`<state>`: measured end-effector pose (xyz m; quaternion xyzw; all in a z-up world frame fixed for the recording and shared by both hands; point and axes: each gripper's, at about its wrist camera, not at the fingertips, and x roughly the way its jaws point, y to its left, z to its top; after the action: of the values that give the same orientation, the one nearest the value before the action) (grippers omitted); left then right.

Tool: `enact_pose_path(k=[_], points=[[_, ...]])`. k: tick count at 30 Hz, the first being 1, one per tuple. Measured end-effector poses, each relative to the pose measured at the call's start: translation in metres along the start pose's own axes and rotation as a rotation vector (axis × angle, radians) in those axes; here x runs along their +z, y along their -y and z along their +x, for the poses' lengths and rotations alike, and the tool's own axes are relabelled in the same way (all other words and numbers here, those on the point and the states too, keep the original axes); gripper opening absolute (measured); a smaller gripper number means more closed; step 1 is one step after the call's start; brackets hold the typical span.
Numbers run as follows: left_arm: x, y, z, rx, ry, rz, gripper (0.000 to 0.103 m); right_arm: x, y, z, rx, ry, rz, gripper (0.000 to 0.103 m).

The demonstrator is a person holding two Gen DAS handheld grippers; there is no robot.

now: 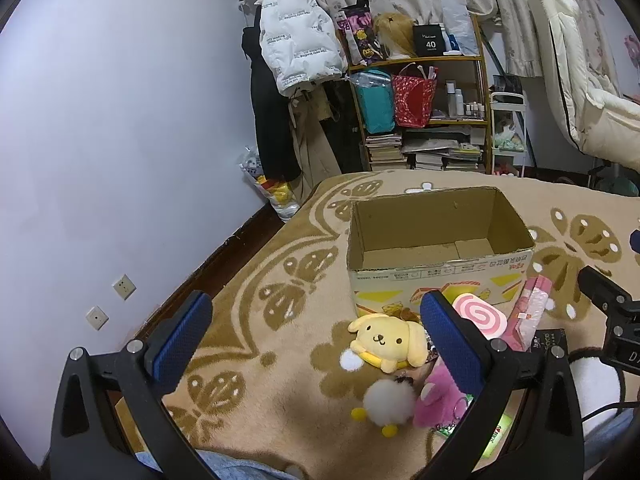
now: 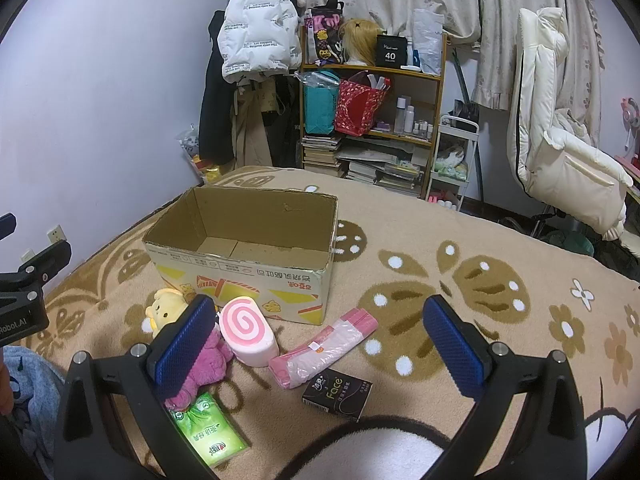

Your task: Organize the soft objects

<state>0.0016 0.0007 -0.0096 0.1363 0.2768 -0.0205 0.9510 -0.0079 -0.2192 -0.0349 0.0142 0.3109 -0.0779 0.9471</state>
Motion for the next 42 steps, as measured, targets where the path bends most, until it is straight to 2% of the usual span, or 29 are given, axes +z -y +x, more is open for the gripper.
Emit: enact_pose_path(k=[42], points=[[-0.0004,0.0028,0.0005,-0.003,-0.008,0.009,0.103,-0.004,-0.0031,0.003,-0.001,-0.002,0.0,0.103]])
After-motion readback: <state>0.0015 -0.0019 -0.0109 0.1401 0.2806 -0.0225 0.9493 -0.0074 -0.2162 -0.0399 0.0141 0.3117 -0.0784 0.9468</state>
